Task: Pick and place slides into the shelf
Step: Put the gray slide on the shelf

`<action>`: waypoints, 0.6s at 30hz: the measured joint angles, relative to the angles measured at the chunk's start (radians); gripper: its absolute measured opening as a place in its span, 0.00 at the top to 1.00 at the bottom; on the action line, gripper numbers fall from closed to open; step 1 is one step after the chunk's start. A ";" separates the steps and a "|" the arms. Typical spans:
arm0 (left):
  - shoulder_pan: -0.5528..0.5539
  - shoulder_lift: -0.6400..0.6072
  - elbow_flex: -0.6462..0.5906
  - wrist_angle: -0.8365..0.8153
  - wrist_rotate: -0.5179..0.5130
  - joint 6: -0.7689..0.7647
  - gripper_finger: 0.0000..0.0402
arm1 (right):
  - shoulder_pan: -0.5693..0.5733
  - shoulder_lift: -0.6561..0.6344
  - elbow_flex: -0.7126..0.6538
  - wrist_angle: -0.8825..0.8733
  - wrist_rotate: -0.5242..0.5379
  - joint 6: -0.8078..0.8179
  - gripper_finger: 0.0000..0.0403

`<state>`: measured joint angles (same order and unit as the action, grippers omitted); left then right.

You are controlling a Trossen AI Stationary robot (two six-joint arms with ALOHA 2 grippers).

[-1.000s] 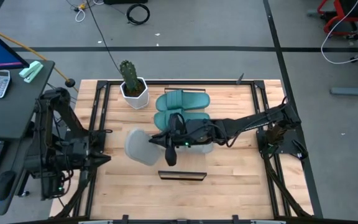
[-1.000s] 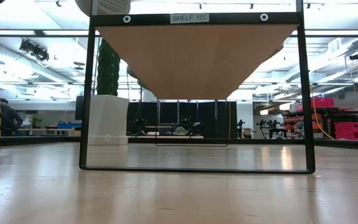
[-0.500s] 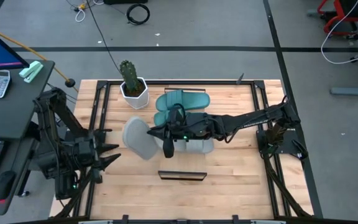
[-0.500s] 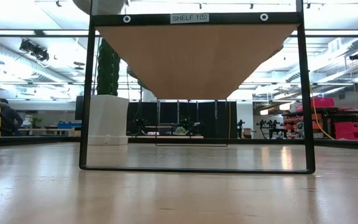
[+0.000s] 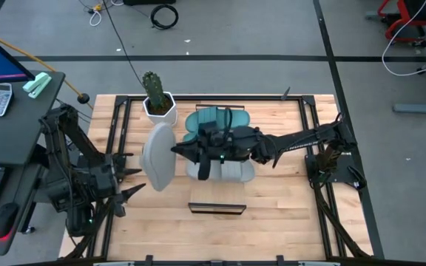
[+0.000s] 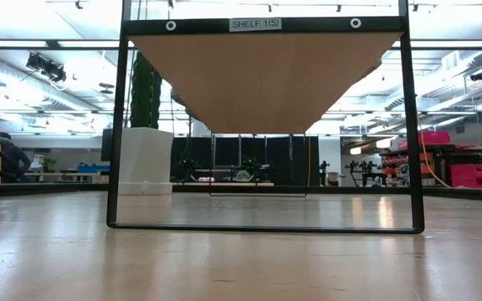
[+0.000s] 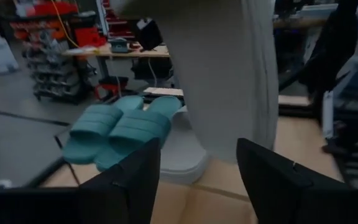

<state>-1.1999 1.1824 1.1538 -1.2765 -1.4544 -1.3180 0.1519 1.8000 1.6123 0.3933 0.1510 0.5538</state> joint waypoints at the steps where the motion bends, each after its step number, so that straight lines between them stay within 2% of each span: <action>1: 0.008 0.000 0.000 0.008 0.000 0.034 0.47 | -0.003 0.000 0.000 0.019 0.002 0.001 0.97; 10: 0.084 0.002 0.000 0.162 -0.002 0.369 0.46 | -0.041 -0.004 0.000 0.106 0.031 -0.007 0.97; 14: 0.108 0.002 0.000 0.209 -0.006 0.445 0.47 | -0.055 -0.006 0.000 0.121 0.037 -0.013 0.97; 18: 0.130 0.002 0.000 0.210 -0.062 0.453 0.50 | -0.061 -0.006 0.000 0.147 0.037 0.002 0.97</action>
<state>-1.0698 1.1847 1.1538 -1.0660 -1.5168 -0.8649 0.0907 1.7941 1.6127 0.5401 0.1877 0.5556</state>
